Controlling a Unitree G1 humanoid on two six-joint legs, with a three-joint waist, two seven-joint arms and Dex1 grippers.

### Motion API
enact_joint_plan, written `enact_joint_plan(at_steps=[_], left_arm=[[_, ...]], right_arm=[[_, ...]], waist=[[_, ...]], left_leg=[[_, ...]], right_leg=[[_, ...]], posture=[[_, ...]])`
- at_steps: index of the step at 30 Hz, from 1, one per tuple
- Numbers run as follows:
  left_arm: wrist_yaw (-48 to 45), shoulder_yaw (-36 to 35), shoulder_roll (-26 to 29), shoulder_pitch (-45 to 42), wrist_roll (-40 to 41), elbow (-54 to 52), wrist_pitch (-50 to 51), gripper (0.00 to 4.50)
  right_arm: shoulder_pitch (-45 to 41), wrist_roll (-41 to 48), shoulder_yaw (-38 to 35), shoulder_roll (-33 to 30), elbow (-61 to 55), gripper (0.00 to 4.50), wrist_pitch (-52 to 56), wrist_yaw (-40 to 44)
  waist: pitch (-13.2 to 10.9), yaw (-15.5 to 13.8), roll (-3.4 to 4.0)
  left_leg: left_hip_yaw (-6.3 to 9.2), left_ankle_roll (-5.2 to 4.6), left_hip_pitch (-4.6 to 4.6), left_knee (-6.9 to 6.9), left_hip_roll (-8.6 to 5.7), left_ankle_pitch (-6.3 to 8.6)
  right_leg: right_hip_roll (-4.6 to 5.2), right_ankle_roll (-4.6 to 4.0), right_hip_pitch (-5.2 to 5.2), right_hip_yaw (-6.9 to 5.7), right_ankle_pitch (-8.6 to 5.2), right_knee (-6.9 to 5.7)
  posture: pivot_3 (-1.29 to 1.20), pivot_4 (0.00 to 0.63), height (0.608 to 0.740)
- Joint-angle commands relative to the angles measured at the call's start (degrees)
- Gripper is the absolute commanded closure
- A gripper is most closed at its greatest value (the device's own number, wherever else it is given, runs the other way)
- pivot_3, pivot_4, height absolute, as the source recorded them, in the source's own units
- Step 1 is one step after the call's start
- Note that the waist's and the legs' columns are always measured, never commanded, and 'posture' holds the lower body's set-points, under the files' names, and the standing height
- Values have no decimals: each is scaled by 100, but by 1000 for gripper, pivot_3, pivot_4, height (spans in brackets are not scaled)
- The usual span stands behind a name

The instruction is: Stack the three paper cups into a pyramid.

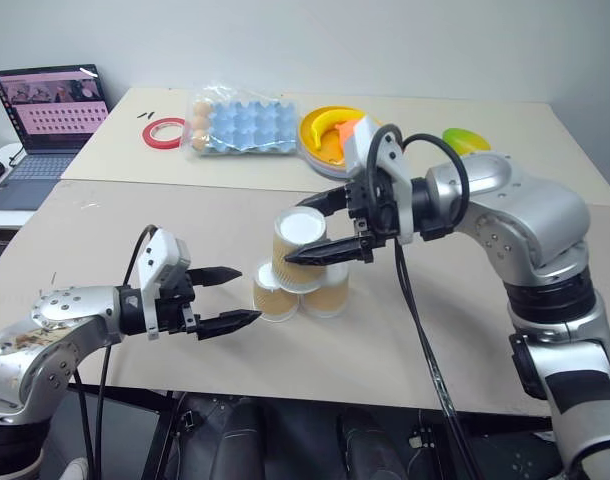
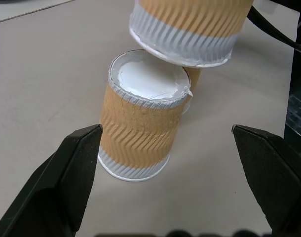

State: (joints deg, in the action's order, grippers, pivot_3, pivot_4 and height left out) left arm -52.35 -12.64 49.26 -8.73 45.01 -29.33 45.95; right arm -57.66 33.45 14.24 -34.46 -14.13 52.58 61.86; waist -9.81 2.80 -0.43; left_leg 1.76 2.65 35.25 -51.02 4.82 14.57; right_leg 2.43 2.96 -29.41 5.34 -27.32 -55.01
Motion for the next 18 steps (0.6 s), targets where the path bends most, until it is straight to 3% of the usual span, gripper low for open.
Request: enact_joint_plan(at_steps=[1,7,8,11,18], left_arm=[[5,-91,16,-45,69,-138,-118,0],[9,-96,31,-77,82,-127,-100,0],[7,-95,33,-83,81,-122,-99,0],[2,-78,39,-122,71,-86,-98,0],[-16,-34,34,-188,42,-28,-108,0]], right_arm=[[-43,-82,-57,3,-14,1734,-223,49],[75,-205,1,59,74,1734,-303,-16],[92,-220,1,67,87,742,-309,-36],[57,-157,-132,86,46,89,-331,-55],[-203,919,-1162,-108,-76,89,19,263]], waist=[[0,0,0],[0,-2,0],[0,-1,-1],[0,-2,-1],[-6,-12,-1]], left_leg=[[0,0,0,0,0,0],[0,0,0,1,0,0],[0,0,0,1,0,0],[0,0,0,1,0,0],[0,0,2,1,0,0]], right_leg=[[0,0,-1,0,0,0],[0,0,0,0,0,0],[0,0,0,0,0,0],[0,0,1,0,0,0],[0,0,0,-1,0,0]], posture=[[0,150,645],[0,150,645],[0,150,645],[0,150,645],[0,150,645]])
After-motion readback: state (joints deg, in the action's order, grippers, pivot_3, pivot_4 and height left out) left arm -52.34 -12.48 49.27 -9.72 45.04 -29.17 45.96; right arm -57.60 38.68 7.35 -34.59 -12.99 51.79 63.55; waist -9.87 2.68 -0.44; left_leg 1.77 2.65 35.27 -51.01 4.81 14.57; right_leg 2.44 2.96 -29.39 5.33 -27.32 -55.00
